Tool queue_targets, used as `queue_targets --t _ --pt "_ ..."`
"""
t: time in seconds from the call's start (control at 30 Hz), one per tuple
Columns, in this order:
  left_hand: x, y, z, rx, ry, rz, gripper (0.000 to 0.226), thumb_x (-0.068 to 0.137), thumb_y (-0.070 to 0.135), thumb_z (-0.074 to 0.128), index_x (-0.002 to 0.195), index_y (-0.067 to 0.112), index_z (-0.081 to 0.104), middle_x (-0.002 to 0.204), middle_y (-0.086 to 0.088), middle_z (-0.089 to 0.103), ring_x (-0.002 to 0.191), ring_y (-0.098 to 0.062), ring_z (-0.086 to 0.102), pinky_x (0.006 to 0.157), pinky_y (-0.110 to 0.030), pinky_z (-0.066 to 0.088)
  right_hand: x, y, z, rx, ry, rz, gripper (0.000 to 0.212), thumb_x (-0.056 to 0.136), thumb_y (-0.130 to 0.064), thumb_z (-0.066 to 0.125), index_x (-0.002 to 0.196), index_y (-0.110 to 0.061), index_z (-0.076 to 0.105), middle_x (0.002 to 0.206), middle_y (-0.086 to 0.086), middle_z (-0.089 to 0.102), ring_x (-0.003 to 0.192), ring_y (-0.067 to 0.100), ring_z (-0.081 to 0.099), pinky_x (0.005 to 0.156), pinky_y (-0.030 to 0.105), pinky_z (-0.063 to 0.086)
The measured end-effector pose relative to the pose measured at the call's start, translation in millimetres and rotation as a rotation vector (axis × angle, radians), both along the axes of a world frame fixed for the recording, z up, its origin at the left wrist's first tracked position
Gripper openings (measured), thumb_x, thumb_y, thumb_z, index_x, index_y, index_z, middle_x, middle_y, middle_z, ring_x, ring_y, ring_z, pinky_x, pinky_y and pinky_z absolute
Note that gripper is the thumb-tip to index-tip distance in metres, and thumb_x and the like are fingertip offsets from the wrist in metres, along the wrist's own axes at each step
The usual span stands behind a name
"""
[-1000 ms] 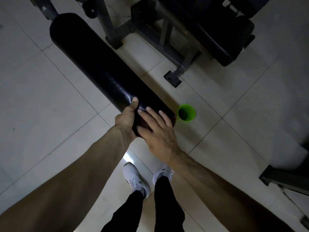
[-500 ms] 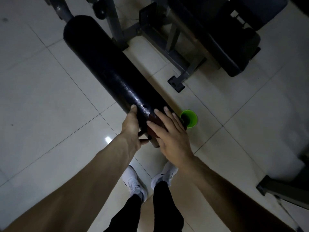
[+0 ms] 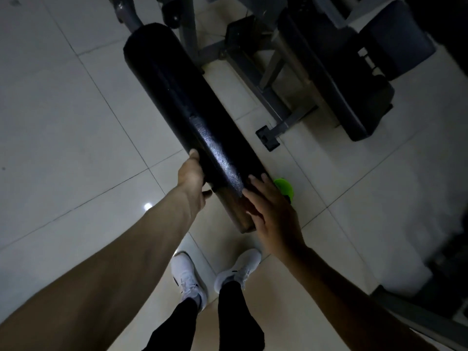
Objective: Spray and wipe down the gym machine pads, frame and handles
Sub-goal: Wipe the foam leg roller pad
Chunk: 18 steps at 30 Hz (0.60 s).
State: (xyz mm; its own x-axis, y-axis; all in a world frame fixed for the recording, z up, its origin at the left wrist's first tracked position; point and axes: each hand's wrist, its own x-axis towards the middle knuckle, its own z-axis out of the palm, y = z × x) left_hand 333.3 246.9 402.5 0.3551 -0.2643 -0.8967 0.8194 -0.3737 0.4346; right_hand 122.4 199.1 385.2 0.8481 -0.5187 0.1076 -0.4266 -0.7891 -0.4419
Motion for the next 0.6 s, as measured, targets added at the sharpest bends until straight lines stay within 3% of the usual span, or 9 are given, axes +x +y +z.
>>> queue_targets --t 0.13,0.27,0.4,0.53,0.6 --pt "15.1 1.2 -0.9 -0.033 0.0 -0.043 0.036 0.108 0.045 0.042 0.127 0.021 0.06 0.11 0.0 0.068 0.106 -0.024 0.063 0.087 -0.045 0.054 93.1 -19.9 0.8 0.001 -0.059 -0.087 0.041 0.098 -0.012 0.062 0.14 -0.011 0.061 0.154 0.005 0.051 0.151 0.025 0.037 0.122 0.032 0.033" --pt "36.5 10.6 -8.2 -0.019 0.012 -0.115 0.038 0.102 0.053 0.05 0.123 0.023 0.061 0.116 -0.003 0.067 0.109 -0.028 0.064 0.097 -0.049 0.056 191.1 -49.6 9.1 0.07 -0.13 -0.219 0.044 0.097 -0.015 0.066 0.14 -0.014 0.059 0.148 0.003 0.051 0.137 0.019 0.051 0.109 0.038 0.052" --pt "63.2 10.4 -20.9 -0.027 0.006 -0.063 0.043 0.101 0.054 0.053 0.134 0.026 0.057 0.119 0.004 0.062 0.112 -0.023 0.06 0.101 -0.049 0.053 186.2 -51.9 8.1 0.074 -0.062 -0.134 0.051 0.101 -0.024 0.062 0.15 -0.017 0.048 0.153 0.006 0.039 0.138 0.02 0.046 0.108 0.037 0.051" --pt "88.7 -4.0 -26.4 -0.095 0.0 -0.023 0.059 0.098 0.06 0.056 0.146 0.027 0.05 0.133 0.006 0.059 0.121 -0.02 0.056 0.1 -0.047 0.052 164.1 -55.4 -1.4 -0.042 -0.009 -0.043 0.043 0.098 -0.024 0.062 0.14 -0.018 0.057 0.14 0.007 0.043 0.127 0.027 0.047 0.099 0.048 0.052" --pt "100.4 -13.9 -27.5 -0.106 -0.004 0.0 0.056 0.098 0.062 0.054 0.144 0.03 0.052 0.13 0.006 0.063 0.118 -0.019 0.057 0.1 -0.045 0.051 189.4 -65.8 -3.2 -0.056 0.014 -0.051 0.041 0.097 -0.031 0.058 0.136 -0.019 0.059 0.133 0.007 0.045 0.121 0.027 0.049 0.096 0.047 0.053"
